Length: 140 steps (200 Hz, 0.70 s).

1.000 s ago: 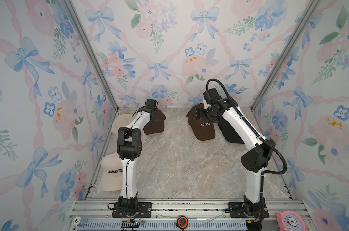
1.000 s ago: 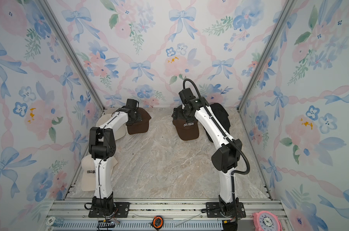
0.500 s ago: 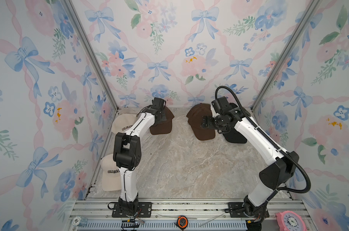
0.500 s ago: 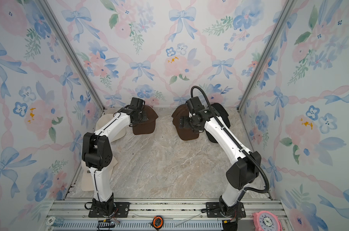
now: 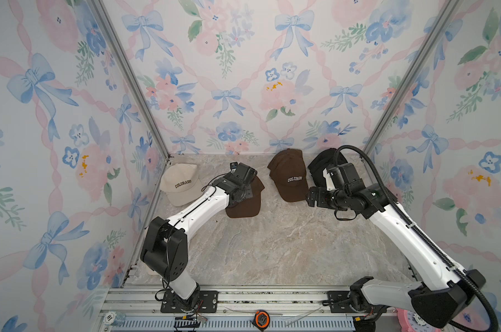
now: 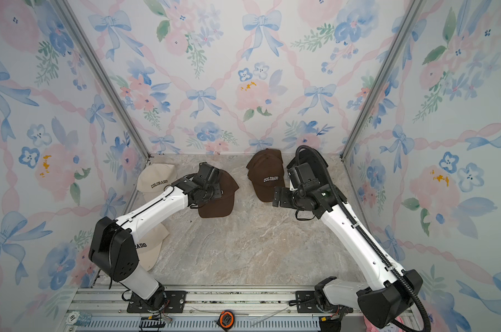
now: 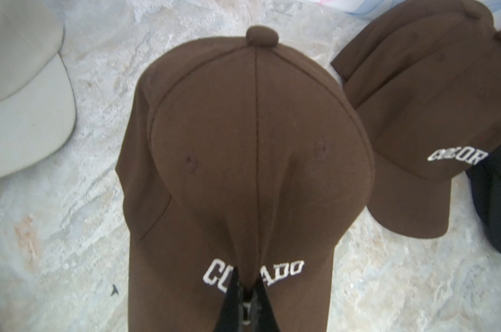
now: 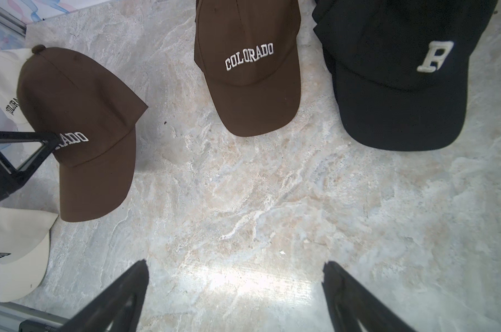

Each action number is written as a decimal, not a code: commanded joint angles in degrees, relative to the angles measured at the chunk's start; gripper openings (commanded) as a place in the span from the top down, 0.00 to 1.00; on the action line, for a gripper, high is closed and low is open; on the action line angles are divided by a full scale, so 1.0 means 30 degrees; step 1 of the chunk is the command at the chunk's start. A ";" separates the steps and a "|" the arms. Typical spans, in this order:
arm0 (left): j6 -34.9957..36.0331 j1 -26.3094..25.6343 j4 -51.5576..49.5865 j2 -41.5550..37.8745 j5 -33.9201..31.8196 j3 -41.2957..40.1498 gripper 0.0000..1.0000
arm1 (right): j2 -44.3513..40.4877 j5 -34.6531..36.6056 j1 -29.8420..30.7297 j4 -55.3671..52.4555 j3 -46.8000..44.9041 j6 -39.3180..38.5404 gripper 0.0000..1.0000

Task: Stack the baseball caps by color
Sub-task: Place the baseball cap at the center of the board.

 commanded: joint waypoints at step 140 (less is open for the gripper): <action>-0.5805 -0.5187 0.0567 0.1622 -0.2704 -0.1092 1.00 | -0.3397 0.0448 0.0021 -0.1452 -0.2083 0.0006 0.04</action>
